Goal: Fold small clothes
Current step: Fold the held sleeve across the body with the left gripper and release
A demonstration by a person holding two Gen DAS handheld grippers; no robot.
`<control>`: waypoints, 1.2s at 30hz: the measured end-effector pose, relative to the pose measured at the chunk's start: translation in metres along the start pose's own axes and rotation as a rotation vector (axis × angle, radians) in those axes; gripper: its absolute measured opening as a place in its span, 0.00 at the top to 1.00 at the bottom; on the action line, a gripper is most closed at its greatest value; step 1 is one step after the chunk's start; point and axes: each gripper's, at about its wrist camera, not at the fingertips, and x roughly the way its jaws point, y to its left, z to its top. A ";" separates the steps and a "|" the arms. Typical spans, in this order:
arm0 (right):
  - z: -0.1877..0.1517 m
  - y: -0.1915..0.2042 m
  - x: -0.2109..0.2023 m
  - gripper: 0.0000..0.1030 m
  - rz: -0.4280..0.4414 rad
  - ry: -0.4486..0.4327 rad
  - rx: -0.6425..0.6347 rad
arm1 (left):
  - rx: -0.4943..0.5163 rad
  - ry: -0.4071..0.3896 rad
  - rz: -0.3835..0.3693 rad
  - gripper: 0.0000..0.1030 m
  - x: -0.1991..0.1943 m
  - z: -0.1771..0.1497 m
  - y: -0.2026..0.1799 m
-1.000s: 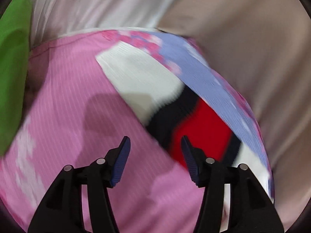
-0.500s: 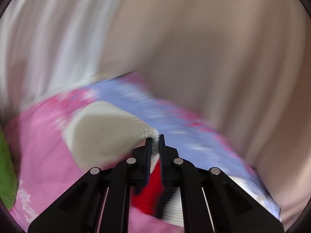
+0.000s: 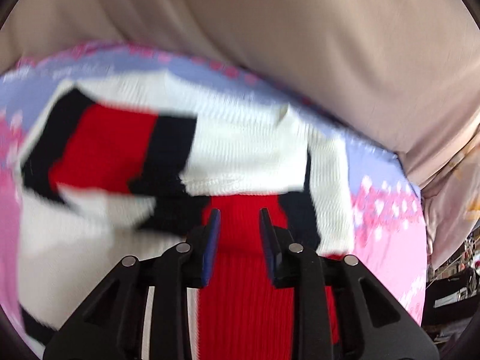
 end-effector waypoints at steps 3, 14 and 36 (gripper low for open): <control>0.000 -0.019 -0.007 0.47 -0.023 -0.007 0.011 | -0.057 -0.030 0.026 0.57 -0.016 -0.014 0.020; 0.061 0.025 0.022 0.33 0.076 -0.049 -0.086 | -0.397 -0.109 0.158 0.47 -0.084 -0.026 0.169; 0.205 0.101 0.085 0.94 0.273 -0.177 -0.032 | -0.486 -0.092 0.221 0.66 -0.024 0.039 0.232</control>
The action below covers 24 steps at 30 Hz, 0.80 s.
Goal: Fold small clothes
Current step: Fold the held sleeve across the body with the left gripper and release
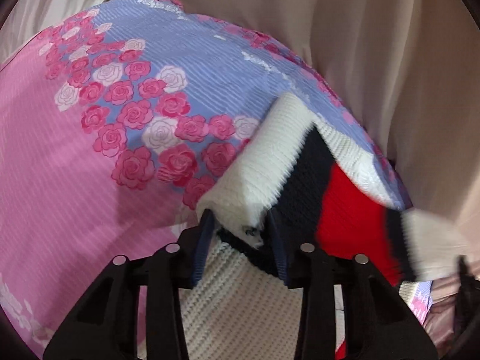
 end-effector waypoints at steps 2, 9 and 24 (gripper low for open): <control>-0.009 -0.010 -0.002 0.94 -0.067 0.005 -0.034 | 0.016 -0.005 0.027 0.66 0.003 -0.002 -0.001; -0.054 -0.065 0.039 0.94 -0.144 0.150 0.070 | 0.124 -0.031 0.110 0.65 0.005 -0.008 -0.017; -0.133 -0.097 -0.102 0.46 -0.456 0.084 -0.071 | 0.355 -0.180 0.085 0.48 -0.084 -0.090 -0.027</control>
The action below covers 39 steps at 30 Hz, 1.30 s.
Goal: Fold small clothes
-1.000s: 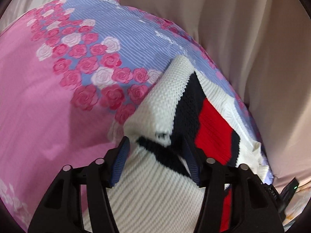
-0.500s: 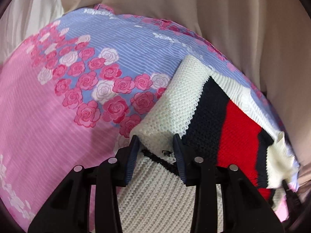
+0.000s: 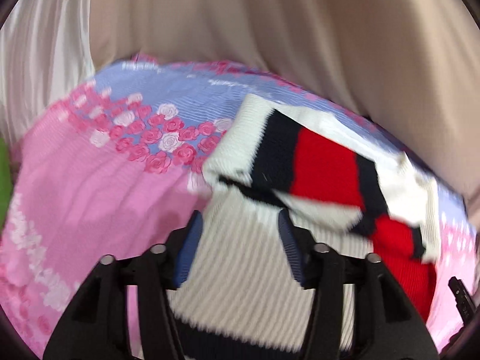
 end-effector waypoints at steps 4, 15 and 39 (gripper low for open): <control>-0.031 -0.055 0.003 0.45 -0.086 0.061 -0.017 | 0.050 -0.007 0.003 0.43 -0.024 -0.043 -0.011; -0.105 -0.055 -0.049 0.36 0.085 0.128 0.025 | 0.078 0.117 0.068 0.34 -0.063 -0.118 0.021; -0.097 -0.085 -0.064 0.30 0.072 0.044 0.052 | 0.083 0.047 0.045 0.28 -0.079 -0.124 -0.023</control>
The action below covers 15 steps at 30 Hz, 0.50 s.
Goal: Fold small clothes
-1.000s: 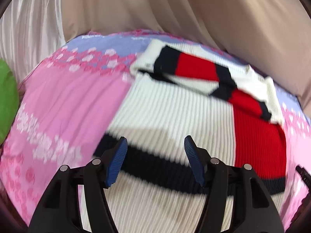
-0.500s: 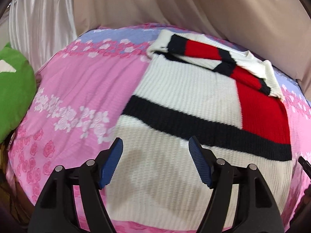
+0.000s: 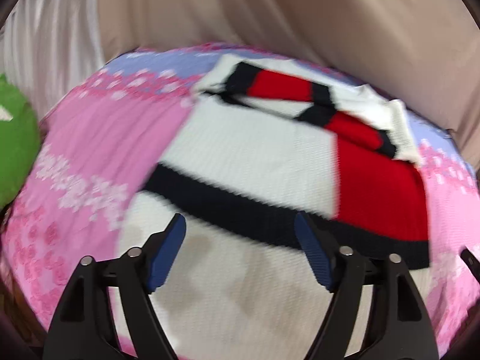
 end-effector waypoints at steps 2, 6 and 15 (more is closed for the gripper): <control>-0.029 0.016 -0.008 0.29 0.054 0.079 -0.014 | -0.021 0.037 0.054 0.28 0.005 -0.009 0.032; -0.081 0.056 -0.010 0.29 0.127 0.212 -0.065 | -0.135 0.157 0.105 0.28 0.019 -0.031 0.098; -0.091 0.107 0.007 0.87 0.216 0.285 -0.095 | -0.095 0.234 -0.064 0.90 0.027 -0.045 0.100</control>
